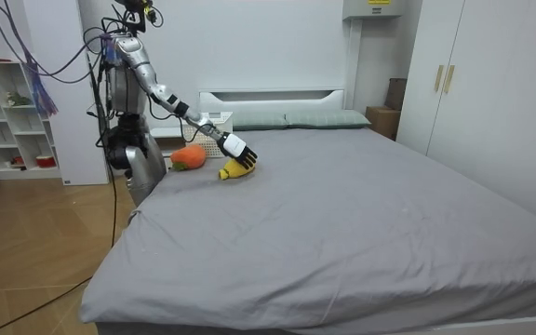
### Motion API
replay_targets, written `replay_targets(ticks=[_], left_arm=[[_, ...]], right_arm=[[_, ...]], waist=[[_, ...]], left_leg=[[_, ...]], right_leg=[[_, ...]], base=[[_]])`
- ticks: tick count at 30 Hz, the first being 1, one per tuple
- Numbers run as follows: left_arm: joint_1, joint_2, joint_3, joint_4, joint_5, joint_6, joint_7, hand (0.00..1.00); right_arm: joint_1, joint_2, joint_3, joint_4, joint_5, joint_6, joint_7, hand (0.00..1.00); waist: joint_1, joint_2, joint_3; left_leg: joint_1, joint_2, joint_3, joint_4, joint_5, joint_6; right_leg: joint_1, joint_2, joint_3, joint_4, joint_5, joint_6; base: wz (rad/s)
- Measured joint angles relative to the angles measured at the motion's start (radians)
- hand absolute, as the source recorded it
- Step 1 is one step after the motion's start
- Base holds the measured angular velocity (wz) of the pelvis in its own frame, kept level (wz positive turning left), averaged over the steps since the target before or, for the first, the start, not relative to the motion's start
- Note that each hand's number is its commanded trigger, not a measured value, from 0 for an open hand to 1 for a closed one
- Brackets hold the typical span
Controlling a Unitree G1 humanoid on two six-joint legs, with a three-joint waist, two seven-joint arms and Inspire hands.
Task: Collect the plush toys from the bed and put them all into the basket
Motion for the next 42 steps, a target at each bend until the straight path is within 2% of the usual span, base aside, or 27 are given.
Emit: replay_targets(ticks=[10, 15, 21, 23, 25, 32, 33, 34, 42], left_arm=[[-0.009, 0.005, -0.06, 0.023, -0.019, -0.006, 0.019, 0.0], [-0.008, 0.006, -0.06, 0.028, -0.016, -0.005, 0.019, 0.0], [-0.015, 0.011, -0.062, 0.017, -0.04, -0.005, 0.015, 0.0], [-0.023, 0.012, -0.062, 0.018, -0.042, -0.006, 0.008, 0.0], [-0.03, 0.016, -0.061, 0.022, -0.06, -0.007, -0.003, 0.0], [-0.05, 0.022, -0.061, 0.039, -0.079, -0.038, -0.007, 0.0], [-0.05, 0.022, -0.061, 0.039, -0.079, -0.039, -0.007, 0.0], [-0.049, 0.022, -0.061, 0.039, -0.079, -0.042, -0.007, 0.0], [-0.054, 0.022, -0.062, 0.037, -0.078, -0.045, -0.007, 0.0]], right_arm=[[-0.06, -0.005, 0.058, 0.0, 0.049, -0.009, -0.002, 0.0], [-0.074, -0.006, 0.068, 0.037, -0.014, -0.02, -0.005, 0.0], [-0.08, -0.013, 0.112, 0.179, -0.043, -0.019, -0.01, 0.01], [-0.079, -0.013, 0.134, 0.23, -0.05, -0.019, -0.007, 0.1], [-0.079, -0.014, 0.135, 0.25, -0.051, -0.019, -0.002, 0.15], [-0.08, -0.038, 0.137, 0.273, -0.056, -0.02, -0.005, 0.22], [-0.08, -0.041, 0.137, 0.278, -0.064, -0.02, -0.007, 0.73], [-0.08, -0.044, 0.137, 0.283, -0.083, -0.02, -0.012, 1.0], [-0.08, -0.048, 0.137, 0.284, -0.121, -0.02, -0.048, 1.0]], waist=[[0.0, -0.015, 0.009], [0.004, -0.019, 0.0116], [0.039, -0.017, 0.0119], [0.051, -0.016, 0.0124], [0.053, -0.015, 0.0129], [0.07, -0.014, 0.0141], [0.072, -0.014, 0.0141], [0.075, -0.014, 0.0146], [0.076, -0.015, 0.015]], left_leg=[[-0.006, 0.0, 0.001, 0.0, 0.0, 0.0], [-0.016, -0.001, -0.013, 0.009, 0.0, 0.0], [-0.026, -0.001, -0.024, 0.008, 0.0, -0.001], [-0.026, -0.002, -0.023, 0.008, 0.0, 0.0], [-0.026, -0.003, -0.024, 0.008, 0.0, 0.0], [-0.035, -0.006, -0.028, 0.007, 0.0, 0.0], [-0.036, -0.007, -0.029, 0.007, 0.0, 0.0], [-0.037, -0.012, -0.033, 0.007, 0.0, 0.0], [-0.047, -0.013, -0.051, 0.007, 0.001, -0.001]], right_leg=[[-0.001, 0.002, -0.002, 0.0, 0.0, 0.0], [-0.002, 0.001, -0.02, -0.003, 0.0, 0.0], [-0.009, 0.0, -0.028, -0.002, 0.0, 0.0], [-0.009, -0.001, -0.028, -0.002, 0.0, 0.0], [-0.009, -0.001, -0.028, -0.002, 0.0, 0.0], [-0.019, -0.001, -0.028, -0.002, 0.0, 0.0], [-0.019, -0.001, -0.029, -0.002, 0.0, 0.0], [-0.019, -0.001, -0.03, -0.002, 0.0, 0.0], [-0.021, -0.001, -0.04, -0.003, 0.0, 0.0]], base=[[0.0], [0.09], [0.03], [0.0], [0.0], [0.0], [0.04], [0.08], [0.08]])
